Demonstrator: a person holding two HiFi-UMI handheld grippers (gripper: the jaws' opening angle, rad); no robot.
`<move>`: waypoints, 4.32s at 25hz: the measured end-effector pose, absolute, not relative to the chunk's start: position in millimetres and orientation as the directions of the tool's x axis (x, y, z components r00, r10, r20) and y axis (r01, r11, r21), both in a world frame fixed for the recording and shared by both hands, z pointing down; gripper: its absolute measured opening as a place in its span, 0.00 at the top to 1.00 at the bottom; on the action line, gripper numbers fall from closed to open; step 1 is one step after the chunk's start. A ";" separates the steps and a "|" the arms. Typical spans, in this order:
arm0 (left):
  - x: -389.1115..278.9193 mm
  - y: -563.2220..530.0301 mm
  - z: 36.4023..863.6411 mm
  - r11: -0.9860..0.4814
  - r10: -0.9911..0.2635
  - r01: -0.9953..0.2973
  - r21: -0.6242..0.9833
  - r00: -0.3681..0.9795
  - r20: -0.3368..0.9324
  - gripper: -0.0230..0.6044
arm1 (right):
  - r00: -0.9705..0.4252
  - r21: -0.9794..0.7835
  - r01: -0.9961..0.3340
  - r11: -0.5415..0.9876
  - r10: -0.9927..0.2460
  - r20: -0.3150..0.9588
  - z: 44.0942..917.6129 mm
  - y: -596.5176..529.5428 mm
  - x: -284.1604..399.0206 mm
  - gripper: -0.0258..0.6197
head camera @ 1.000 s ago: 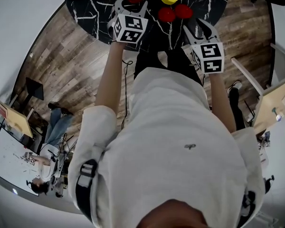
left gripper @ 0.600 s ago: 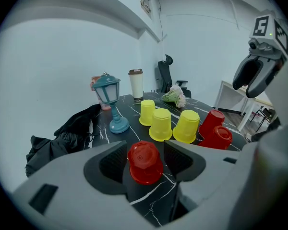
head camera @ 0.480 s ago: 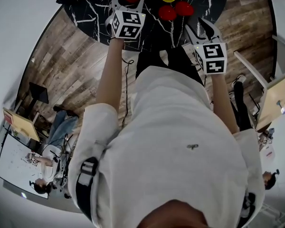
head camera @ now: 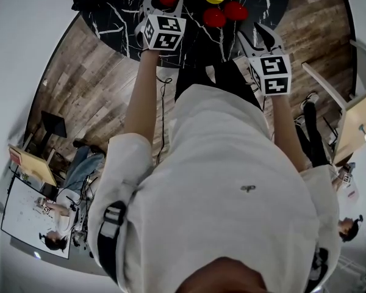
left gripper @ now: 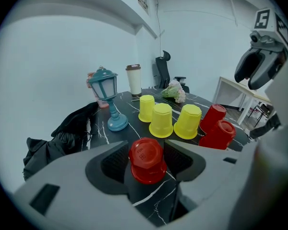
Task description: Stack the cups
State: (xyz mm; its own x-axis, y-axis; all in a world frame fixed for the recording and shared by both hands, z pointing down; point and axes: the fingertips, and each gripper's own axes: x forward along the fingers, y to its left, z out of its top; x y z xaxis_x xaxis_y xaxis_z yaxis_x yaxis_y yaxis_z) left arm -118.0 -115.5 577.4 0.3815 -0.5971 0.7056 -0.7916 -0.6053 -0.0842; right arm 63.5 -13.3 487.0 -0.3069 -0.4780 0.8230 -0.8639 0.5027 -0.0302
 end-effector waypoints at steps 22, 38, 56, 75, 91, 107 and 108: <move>-108.6 -86.7 569.6 -0.666 -0.568 -0.738 -0.104 0.413 0.712 0.60 | -0.299 -0.014 -0.874 0.486 -0.515 0.804 479.2 -15.1 66.7 0.64; -82.6 -41.9 563.5 -0.715 -0.522 -0.697 -0.047 0.488 0.700 0.60 | -0.335 -0.031 -0.863 0.505 -0.526 0.782 477.6 -15.1 51.5 0.64; -52.3 -1.5 577.9 -0.766 -0.462 -0.641 -0.038 0.509 0.727 0.60 | -0.340 -0.039 -0.868 0.495 -0.534 0.774 477.9 0.3 64.8 0.64; -46.9 0.6 581.9 -0.806 -0.423 -0.591 -0.036 0.532 0.733 0.56 | -0.323 -0.021 -0.875 0.483 -0.552 0.769 471.8 2.9 68.9 0.65; -48.1 1.1 546.1 -0.732 -0.511 -0.681 0.023 0.570 0.644 0.56 | -0.369 0.047 -0.786 0.617 -0.528 0.765 467.3 -25.4 44.3 0.64; -81.5 -11.2 541.5 -0.441 -0.675 -0.892 0.099 0.402 0.619 0.56 | -0.381 0.138 -0.482 0.865 -0.349 0.856 515.7 -83.8 11.3 0.62; -83.0 -10.8 541.1 -0.427 -0.681 -0.899 0.100 0.392 0.619 0.56 | -0.378 0.141 -0.466 0.873 -0.341 0.861 519.5 -86.6 9.7 0.62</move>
State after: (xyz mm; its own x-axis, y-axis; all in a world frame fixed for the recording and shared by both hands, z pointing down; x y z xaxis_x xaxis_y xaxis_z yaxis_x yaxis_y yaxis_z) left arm -83.0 -10.8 541.1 0.3921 -0.6809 0.6186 -0.8988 -0.4268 0.0999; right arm 9.7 -86.6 519.5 -0.3782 -0.3407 0.8607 -0.4665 0.8733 0.1407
